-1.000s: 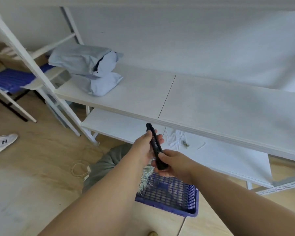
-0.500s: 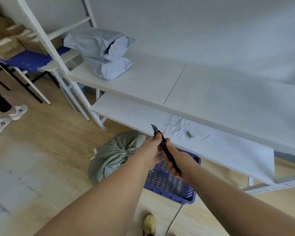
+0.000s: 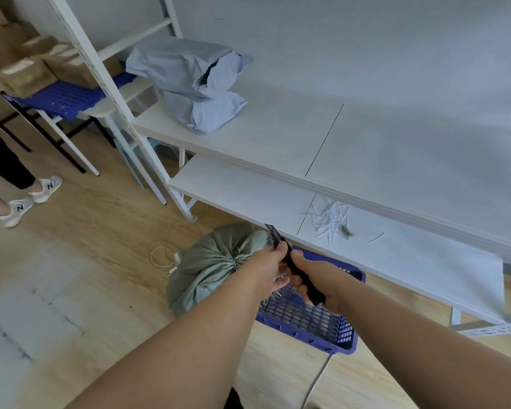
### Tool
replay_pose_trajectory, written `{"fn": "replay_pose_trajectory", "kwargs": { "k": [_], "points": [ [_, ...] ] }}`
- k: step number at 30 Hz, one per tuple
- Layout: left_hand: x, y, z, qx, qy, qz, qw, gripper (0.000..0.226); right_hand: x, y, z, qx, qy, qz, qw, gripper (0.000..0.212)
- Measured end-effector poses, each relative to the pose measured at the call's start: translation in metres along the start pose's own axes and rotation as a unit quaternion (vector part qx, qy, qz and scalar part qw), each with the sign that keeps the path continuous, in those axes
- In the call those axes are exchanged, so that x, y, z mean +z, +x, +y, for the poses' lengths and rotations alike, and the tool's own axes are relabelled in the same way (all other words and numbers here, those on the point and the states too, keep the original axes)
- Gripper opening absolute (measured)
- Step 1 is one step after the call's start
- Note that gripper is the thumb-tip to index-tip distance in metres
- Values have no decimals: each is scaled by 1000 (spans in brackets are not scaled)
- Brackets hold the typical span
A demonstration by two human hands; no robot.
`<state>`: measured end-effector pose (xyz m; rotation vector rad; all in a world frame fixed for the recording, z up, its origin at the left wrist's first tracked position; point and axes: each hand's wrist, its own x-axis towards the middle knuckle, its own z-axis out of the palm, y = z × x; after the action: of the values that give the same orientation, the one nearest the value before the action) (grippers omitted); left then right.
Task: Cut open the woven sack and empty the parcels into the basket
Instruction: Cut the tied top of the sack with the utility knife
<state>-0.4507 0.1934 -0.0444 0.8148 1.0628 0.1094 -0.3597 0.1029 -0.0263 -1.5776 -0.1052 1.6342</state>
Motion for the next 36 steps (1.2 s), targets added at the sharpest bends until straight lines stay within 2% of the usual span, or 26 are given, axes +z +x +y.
{"fn": "replay_pose_trajectory", "kwargs": {
  "k": [4, 8, 11, 15, 18, 21, 26, 36],
  "points": [
    [-32, 15, 20, 7, 36, -33, 999, 22, 27, 26, -8, -53, -74, 35, 995, 52],
    [-87, 25, 49, 1, 120, 0, 993, 28, 63, 55, -18, -107, -179, 106, 972, 37],
    [-136, 34, 74, -21, 106, 42, 993, 27, 87, 80, -25, -117, -137, 141, 973, 25],
    [-187, 45, 103, -36, 110, 99, 988, 31, 120, 104, -27, -92, -58, 145, 983, 12],
    [-202, 48, 110, -38, 114, 95, 988, 29, 135, 115, -23, -69, -66, 156, 983, 16],
    [-207, 51, 106, -53, 105, 76, 990, 31, 140, 120, -24, -66, -57, 174, 981, 9],
    [-216, 45, 95, -68, 99, 76, 990, 27, 137, 129, -25, -64, -72, 166, 981, 17],
    [-211, 41, 82, -69, 84, 126, 986, 26, 140, 146, -11, -38, -88, 100, 990, 7]
  ]
}}
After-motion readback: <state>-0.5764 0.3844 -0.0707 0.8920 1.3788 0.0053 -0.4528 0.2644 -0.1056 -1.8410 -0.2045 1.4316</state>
